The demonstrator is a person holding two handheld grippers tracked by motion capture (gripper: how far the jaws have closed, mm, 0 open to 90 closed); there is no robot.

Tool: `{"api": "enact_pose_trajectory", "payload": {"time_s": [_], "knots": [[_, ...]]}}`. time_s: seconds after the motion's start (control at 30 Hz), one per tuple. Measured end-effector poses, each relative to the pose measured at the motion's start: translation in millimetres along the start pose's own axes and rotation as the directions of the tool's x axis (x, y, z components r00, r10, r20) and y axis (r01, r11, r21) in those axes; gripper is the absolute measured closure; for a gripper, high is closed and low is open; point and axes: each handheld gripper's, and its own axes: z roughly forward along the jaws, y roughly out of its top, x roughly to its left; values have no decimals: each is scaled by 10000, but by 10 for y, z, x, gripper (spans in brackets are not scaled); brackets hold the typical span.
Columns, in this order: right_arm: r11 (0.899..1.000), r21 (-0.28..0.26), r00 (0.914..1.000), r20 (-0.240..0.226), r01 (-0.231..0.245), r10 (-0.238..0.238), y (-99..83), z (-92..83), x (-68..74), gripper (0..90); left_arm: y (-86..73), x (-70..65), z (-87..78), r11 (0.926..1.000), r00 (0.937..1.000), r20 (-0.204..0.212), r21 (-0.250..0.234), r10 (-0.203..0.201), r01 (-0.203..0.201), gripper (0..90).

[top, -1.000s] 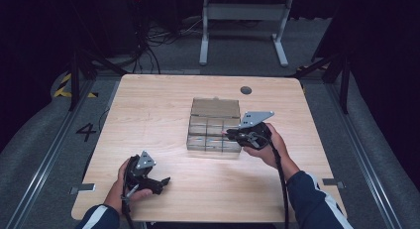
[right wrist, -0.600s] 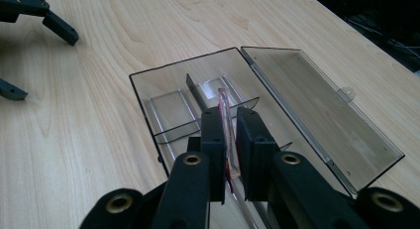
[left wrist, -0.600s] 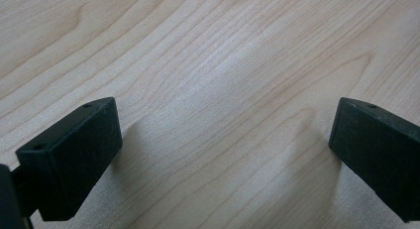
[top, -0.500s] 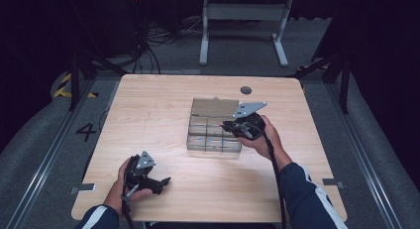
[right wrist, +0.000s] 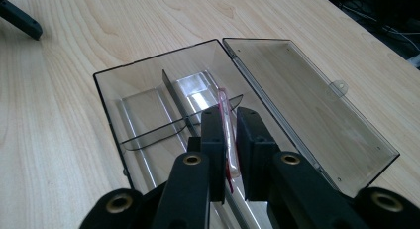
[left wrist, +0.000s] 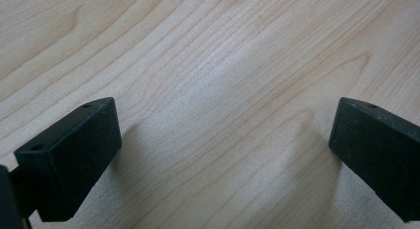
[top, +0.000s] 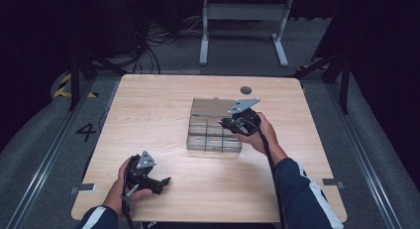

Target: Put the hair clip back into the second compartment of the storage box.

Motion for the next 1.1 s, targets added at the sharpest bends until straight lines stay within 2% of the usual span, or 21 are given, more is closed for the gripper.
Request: {"api": "enact_pose_trajectory", "payload": {"time_s": [0.53,0.9,1.1], "knots": [[9983,550,9998,18,-210,209,49,273,-108,831,2,-4,-2,10000,10000,-20,27,-4,4,6],[9946,1030,10000,-1,86,-86,68,471,-118,831,2,-4,-2,10000,10000,-19,24,-5,5,6],[9925,1224,10000,-42,70,-65,74,574,-102,831,1,-5,0,10000,10000,-8,12,-9,9,6]]}}
